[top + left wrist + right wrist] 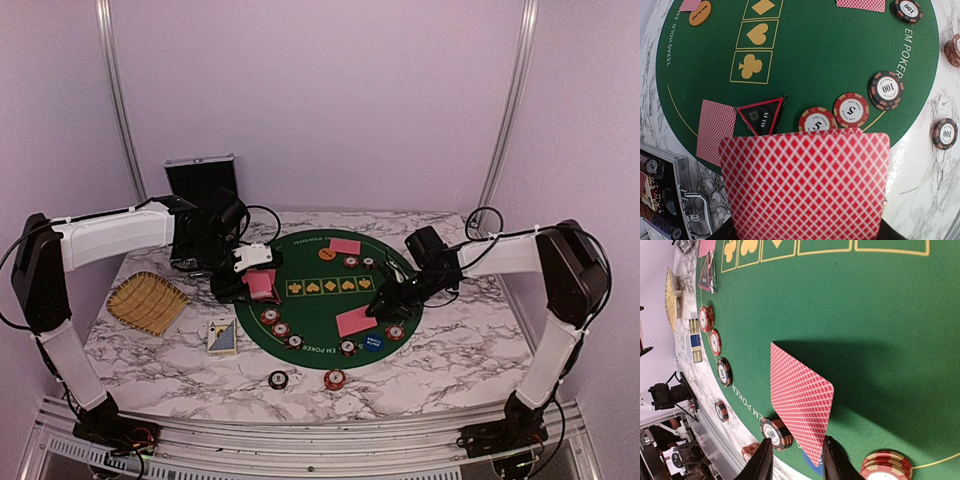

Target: Distribute texas hold em gaming equipment

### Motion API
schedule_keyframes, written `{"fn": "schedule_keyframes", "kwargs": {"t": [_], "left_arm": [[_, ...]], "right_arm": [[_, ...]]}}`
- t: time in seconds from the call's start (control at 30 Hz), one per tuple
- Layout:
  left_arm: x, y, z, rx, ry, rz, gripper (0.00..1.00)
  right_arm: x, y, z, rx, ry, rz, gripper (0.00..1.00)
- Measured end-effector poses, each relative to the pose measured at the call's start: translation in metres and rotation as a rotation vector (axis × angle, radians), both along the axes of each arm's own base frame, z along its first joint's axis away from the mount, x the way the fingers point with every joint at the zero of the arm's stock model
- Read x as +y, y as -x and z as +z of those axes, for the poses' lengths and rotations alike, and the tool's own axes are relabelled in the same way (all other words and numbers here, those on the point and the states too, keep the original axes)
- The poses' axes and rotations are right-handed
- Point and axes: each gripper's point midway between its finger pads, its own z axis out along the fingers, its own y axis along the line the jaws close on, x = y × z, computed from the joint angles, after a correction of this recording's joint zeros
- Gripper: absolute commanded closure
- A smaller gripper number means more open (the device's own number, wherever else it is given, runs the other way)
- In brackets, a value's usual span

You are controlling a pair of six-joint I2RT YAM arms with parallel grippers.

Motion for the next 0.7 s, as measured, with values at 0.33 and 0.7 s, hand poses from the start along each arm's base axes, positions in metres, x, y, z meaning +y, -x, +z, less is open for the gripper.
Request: {"fn": "schedule_keyframes", "kwargs": {"t": [0.33, 0.7], "left_arm": [[-0.001, 0.001, 0.000, 0.006, 0.007, -0.004, 1.00], [-0.003, 0.003, 0.000, 0.015, 0.019, -0.009, 1.00]], "right_arm": [[-0.007, -0.018, 0.024, -0.079, 0.069, -0.031, 0.28], [0.050, -0.039, 0.083, -0.173, -0.169, -0.041, 0.14]]}}
